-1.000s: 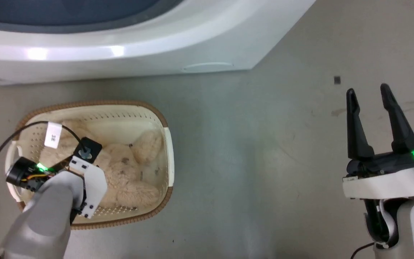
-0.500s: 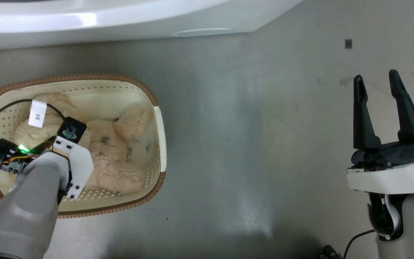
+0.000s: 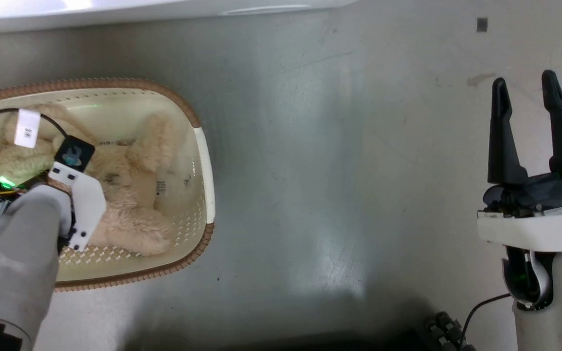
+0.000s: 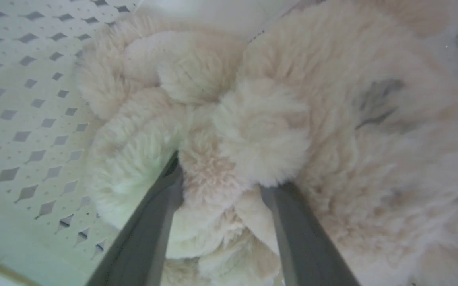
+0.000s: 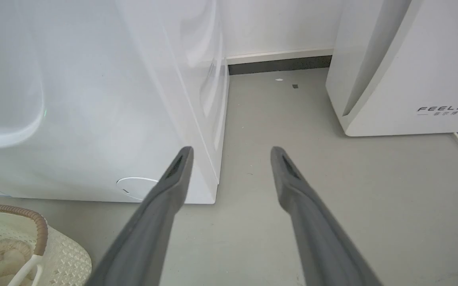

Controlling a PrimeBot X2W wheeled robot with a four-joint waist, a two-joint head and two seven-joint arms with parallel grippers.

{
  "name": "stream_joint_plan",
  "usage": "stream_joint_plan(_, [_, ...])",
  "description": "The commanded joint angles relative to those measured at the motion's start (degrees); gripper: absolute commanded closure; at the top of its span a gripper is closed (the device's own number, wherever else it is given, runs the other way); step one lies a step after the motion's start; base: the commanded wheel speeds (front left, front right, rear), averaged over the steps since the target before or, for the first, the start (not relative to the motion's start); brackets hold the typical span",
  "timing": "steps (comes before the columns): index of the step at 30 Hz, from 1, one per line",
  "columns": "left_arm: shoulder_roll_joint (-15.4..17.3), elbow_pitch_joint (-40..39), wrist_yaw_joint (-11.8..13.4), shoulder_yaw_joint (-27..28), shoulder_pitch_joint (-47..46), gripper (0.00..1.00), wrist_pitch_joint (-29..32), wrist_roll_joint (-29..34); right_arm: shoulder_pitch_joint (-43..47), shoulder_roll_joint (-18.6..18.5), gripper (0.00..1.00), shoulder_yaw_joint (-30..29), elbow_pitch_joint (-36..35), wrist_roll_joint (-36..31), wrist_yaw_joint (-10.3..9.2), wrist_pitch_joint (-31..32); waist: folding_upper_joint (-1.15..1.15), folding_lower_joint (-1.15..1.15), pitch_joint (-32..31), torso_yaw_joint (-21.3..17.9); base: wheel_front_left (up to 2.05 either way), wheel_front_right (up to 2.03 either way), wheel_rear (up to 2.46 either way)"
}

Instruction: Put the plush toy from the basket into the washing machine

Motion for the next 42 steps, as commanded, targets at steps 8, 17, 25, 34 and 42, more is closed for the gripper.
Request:
stream_joint_plan(8, [1.37,3.45,-0.87,-1.57,0.14,1.0,-0.7,-1.45,-1.7,-0.04,0.0,-0.01,0.31,0.65,-0.04,-0.85,0.0,-0.01,0.1,-0.71,0.0,0.0,0.0])
stream_joint_plan(17, [0.76,3.45,-1.47,-1.84,3.34,1.0,-4.51,-3.22,-0.87,-0.04,0.0,0.83,1.57,0.55,-0.04,-0.85,0.0,-0.01,-6.05,-0.54,0.0,0.0,0.0])
stream_joint_plan(25, [-1.23,3.45,-2.25,-2.9,6.96,1.0,-7.87,-5.15,2.17,-0.04,0.0,1.38,3.52,0.25,-0.04,-0.85,0.0,-0.01,-15.22,0.88,0.0,0.0,0.0])
stream_joint_plan(34, [-3.31,3.45,-2.4,-4.28,11.54,1.0,-14.57,-7.18,6.58,-0.04,0.0,1.52,5.25,-0.49,-0.04,-0.85,0.0,-0.01,-24.51,2.53,0.0,0.0,0.0])
stream_joint_plan(42, [-6.26,3.45,-2.42,-4.58,14.37,1.0,-18.03,-9.69,11.08,-0.04,0.0,0.61,6.96,-1.54,-0.04,-0.85,0.0,-0.01,-31.63,5.32,0.0,0.0,0.0])
